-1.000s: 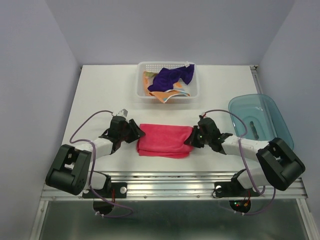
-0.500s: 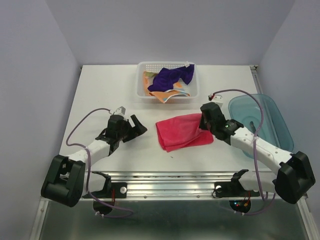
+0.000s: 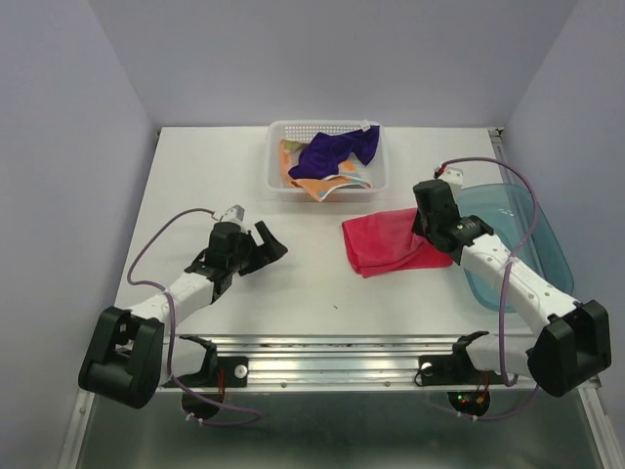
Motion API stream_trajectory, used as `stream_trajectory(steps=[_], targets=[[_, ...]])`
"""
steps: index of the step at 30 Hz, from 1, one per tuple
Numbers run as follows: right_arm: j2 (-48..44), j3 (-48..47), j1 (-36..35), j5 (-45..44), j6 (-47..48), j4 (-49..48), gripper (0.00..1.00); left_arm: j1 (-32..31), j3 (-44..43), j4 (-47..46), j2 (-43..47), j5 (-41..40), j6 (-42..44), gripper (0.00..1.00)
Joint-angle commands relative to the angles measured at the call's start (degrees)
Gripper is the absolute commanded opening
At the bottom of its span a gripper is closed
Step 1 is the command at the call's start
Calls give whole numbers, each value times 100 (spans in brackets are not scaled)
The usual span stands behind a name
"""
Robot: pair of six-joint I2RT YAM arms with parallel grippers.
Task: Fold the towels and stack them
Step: Neatly place the folded towel into the bin
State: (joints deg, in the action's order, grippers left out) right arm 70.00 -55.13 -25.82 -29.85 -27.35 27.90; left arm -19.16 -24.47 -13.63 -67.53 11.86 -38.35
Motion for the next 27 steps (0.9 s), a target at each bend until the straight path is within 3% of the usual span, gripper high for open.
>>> stream_trajectory(steps=[1,6,10,16,19,23,25,27], targets=[[23,231,375,207,29,-171,1,-53,-190,-262,-23,263,65,99],[84,380,648,436,46,-426,1,-825,-549,-702,-453,317,-164,99],[251,503,912,585,20,-540,1,-1703,-1365,-790,-1470,282,-331,99],[374,706,1167,857,142,-794,1,-2320,-2544,-694,-2799,282,-358,99],[409,758,1229,1059,204,-918,1,-2470,-3395,-204,-3589,-103,-279,98],[436,811,1246,1288,204,-1093,1,-2637,-3881,316,-4022,-544,-208,98],[453,829,1246,1350,213,-1120,1,-2724,-3977,413,-4145,-588,-217,94],[497,829,1255,1385,222,-1129,1,-2777,-4092,545,-4303,-719,-243,79]])
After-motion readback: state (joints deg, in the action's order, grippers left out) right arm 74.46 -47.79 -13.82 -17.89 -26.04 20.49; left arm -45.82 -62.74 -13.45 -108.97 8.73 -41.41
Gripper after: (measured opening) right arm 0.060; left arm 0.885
